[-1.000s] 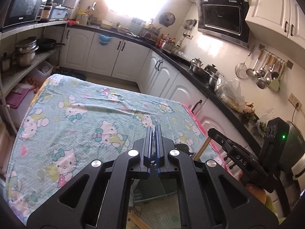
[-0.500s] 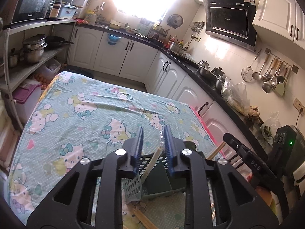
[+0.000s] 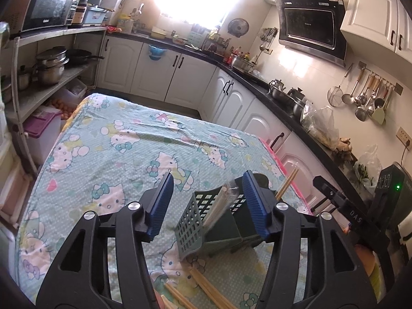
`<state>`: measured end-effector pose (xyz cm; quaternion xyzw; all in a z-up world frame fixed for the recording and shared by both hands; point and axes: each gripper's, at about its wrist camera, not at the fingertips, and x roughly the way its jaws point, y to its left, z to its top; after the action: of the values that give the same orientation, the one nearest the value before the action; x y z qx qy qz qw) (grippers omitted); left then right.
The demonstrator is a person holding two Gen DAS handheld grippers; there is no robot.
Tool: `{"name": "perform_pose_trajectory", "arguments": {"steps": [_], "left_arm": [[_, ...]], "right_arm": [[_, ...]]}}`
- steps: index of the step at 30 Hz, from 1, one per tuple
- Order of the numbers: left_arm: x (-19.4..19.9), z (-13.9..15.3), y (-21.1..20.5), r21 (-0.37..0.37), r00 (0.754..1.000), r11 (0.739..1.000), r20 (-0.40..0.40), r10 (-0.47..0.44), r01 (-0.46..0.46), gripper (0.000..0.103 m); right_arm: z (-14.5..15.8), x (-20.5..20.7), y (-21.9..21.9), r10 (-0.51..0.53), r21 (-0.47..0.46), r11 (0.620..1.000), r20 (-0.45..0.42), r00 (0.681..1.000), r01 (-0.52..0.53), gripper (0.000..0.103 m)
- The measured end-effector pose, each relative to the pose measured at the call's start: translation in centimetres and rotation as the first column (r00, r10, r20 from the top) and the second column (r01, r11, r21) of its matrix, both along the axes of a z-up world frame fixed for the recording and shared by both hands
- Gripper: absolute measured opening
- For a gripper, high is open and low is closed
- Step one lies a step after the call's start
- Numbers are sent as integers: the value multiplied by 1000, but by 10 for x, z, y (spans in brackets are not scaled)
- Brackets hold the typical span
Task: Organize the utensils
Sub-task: 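Withdraw the left tool from the caddy back toward the chopsticks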
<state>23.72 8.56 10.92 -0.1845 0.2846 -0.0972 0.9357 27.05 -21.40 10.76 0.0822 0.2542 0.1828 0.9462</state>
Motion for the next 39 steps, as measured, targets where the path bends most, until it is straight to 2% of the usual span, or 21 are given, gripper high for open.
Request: {"name": "perform_pose_trajectory", "arguments": {"steps": [7,9,14,29,39], "left_arm": [[-6,-1,0,1,1000,1000,-11,-18,18,49],[-9,0,-1,5,1000,1000,-5,-27,27,54],[-18,1,0,1,999,999,-11,-41,41,55],[-53,-4,5,12,999,999,-23,-40,40,70],[-67,-14,-4,3,999,999,-40,-37,37,72]], "right_arm": [[15,-15,-6,-13,22,1000,35,999,12,55],[20,-20,-6,-18,20,1000,40,999,17,55],[29,-36,-10,-26,19,1000,51,998,25,57],[39,-75,-43,-59,-6,998,83,995,59,66],[42,-91,-59,-53,2,999,102,993,53,69]]}}
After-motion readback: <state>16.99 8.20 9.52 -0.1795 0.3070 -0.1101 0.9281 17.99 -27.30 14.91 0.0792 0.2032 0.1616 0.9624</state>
